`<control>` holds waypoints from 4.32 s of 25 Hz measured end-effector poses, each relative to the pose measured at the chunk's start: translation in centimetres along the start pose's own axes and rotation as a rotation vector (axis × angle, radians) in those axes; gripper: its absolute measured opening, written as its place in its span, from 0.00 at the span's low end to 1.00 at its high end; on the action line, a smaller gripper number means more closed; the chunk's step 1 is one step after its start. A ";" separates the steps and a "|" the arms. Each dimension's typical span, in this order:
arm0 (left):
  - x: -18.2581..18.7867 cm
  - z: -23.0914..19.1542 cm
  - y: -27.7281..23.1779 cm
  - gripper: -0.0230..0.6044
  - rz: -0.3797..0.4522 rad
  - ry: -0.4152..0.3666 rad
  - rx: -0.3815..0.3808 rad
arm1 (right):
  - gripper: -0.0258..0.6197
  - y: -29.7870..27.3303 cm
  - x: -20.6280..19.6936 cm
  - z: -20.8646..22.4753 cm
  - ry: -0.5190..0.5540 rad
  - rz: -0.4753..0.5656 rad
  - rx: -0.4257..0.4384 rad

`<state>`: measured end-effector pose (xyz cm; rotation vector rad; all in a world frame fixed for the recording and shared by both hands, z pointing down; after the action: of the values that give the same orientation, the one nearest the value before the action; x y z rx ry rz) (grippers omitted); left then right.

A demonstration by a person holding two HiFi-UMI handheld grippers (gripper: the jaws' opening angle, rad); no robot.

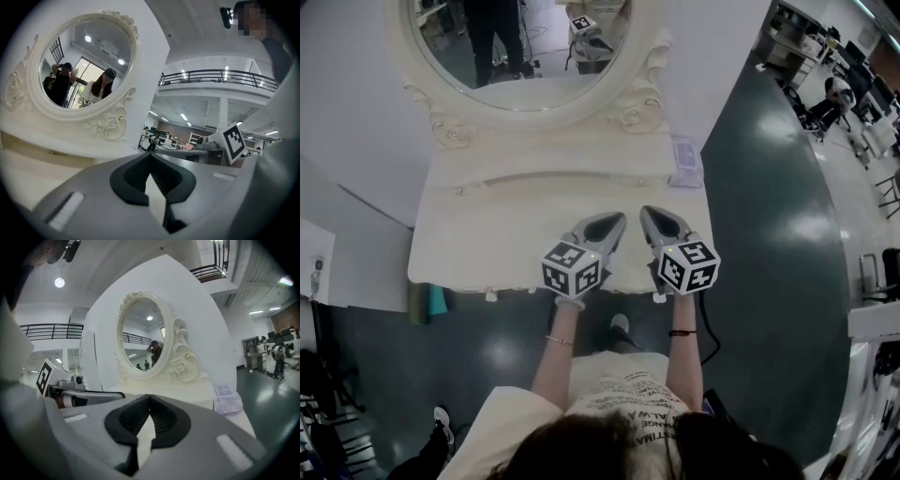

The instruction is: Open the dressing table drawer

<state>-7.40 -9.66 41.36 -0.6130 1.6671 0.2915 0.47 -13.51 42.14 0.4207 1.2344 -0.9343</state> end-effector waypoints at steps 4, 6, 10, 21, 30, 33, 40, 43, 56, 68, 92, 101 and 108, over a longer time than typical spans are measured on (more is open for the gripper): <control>-0.3 -0.4 -1.3 0.03 -0.010 0.009 0.011 | 0.04 -0.9 -0.3 1.3 -0.004 -0.025 0.013; -0.4 -0.7 -1.8 0.03 -0.016 0.010 0.015 | 0.04 -1.3 -0.3 1.7 -0.006 -0.034 0.020; -0.5 -1.1 -2.2 0.03 -0.019 0.015 0.026 | 0.04 -1.9 -0.3 2.2 -0.006 -0.045 0.027; -2.5 -4.5 -3.0 0.03 -0.078 0.053 0.002 | 0.04 -5.1 -1.7 3.5 -0.044 -0.089 -0.034; -3.8 -7.0 -4.1 0.03 -0.130 0.071 -0.074 | 0.04 -7.1 -3.3 4.7 -0.106 -0.102 -0.155; -4.1 -7.5 -4.3 0.03 -0.138 0.077 -0.089 | 0.04 -7.3 -3.6 5.3 -0.130 -0.093 -0.209; -4.7 -8.2 -5.0 0.03 -0.157 0.091 -0.103 | 0.04 -7.9 -4.2 6.2 -0.174 -0.096 -0.237; -4.7 -8.4 -5.4 0.03 -0.166 0.094 -0.104 | 0.04 -8.5 -4.3 6.7 -0.169 -0.113 -0.254; -6.3 -9.7 -7.4 0.03 -0.211 0.124 -0.090 | 0.07 -10.8 -5.9 9.5 -0.186 -0.189 -0.300; -7.1 -9.8 -9.4 0.03 -0.246 0.118 -0.084 | 0.15 -11.6 -6.7 12.5 -0.213 -0.228 -0.365; -7.7 -11.3 -10.9 0.03 -0.256 0.134 -0.049 | 0.24 -14.8 -7.7 13.7 -0.252 -0.284 -0.360; -7.8 -11.8 -10.8 0.03 -0.262 0.131 -0.044 | 0.21 -14.7 -7.6 14.3 -0.267 -0.311 -0.410; -7.9 -11.5 -10.8 0.03 -0.267 0.129 -0.054 | 0.21 -14.6 -7.6 14.1 -0.275 -0.315 -0.409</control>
<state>-10.46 -22.75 52.88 -0.9005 1.6807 0.1054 -2.69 -29.33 56.58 -0.2267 1.2165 -0.9366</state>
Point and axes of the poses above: the fingertips, and each gripper's own axes: y backward along the fingers, z to its right, x out of its top, the point moved 3 cm from there along y, backward along the fingers, and after that the axes turned 5 degrees about -y, right-handed, at the moved point
